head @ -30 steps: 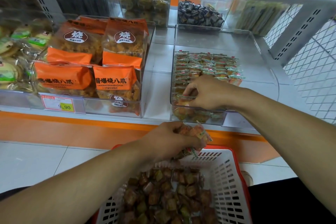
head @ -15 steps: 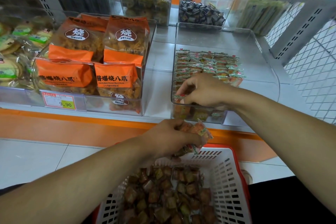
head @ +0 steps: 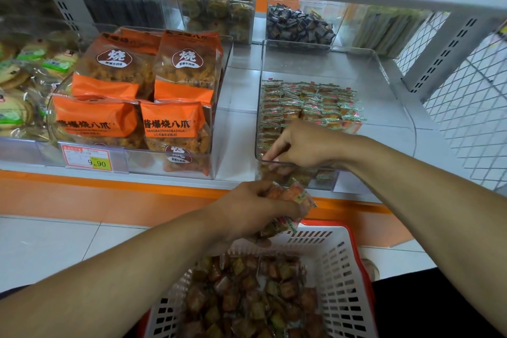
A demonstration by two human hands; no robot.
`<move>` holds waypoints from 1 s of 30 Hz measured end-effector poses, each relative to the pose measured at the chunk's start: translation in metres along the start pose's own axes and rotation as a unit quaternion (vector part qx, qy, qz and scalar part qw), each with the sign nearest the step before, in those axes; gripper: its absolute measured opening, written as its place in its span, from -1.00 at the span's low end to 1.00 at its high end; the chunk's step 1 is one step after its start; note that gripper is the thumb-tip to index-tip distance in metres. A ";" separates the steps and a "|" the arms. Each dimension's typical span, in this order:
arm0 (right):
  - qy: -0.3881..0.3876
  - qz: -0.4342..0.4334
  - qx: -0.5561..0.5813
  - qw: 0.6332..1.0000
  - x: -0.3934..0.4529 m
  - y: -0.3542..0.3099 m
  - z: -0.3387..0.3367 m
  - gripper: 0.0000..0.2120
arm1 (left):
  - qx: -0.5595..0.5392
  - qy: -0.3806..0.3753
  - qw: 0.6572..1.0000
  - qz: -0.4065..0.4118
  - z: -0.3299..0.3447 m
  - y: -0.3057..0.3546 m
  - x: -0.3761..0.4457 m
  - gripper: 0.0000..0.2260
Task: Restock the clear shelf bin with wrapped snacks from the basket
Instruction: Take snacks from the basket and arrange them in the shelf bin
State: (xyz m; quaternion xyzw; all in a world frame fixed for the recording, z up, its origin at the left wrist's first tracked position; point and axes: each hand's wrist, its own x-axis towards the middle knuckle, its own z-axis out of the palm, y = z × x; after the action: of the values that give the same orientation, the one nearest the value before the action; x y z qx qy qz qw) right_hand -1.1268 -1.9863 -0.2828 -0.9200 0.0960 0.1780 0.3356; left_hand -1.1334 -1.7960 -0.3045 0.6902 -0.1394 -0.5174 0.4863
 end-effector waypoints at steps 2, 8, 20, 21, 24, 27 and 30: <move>0.032 -0.018 -0.010 0.999 -0.007 -0.005 -0.007 -0.75 | -0.016 -0.002 1.000 0.007 0.000 0.002 -0.003 -0.52; -0.075 -0.012 0.166 0.983 -0.058 -0.015 -0.042 -0.58 | -0.121 -0.012 0.991 0.047 0.003 0.008 -0.007 -0.58; -0.019 -0.012 0.360 0.933 -0.097 -0.003 -0.030 -0.49 | -0.144 -0.018 0.986 0.081 0.007 0.012 -0.010 -0.46; 0.041 -0.004 0.350 0.936 -0.097 0.001 -0.037 -0.52 | -0.147 -0.012 0.986 0.080 0.006 0.012 -0.009 -0.49; 0.288 0.033 0.131 0.948 -0.095 0.021 -0.061 -0.77 | -0.148 0.018 0.986 0.075 0.007 0.010 -0.006 -0.47; 0.335 0.077 -0.097 0.934 -0.086 0.041 -0.067 -0.78 | -0.124 0.038 0.988 0.078 0.009 0.010 -0.003 -0.48; 0.278 0.118 -0.206 0.931 -0.075 0.051 -0.067 -0.73 | -0.110 0.037 0.990 0.079 0.012 0.011 0.000 -0.49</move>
State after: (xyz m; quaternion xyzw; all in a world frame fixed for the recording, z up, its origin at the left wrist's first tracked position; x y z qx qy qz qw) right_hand -1.1927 -2.0638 -0.2356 -0.9636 0.2546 -0.0309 0.0751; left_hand -1.1398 -1.8077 -0.2957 0.6383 -0.1172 -0.4637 0.6032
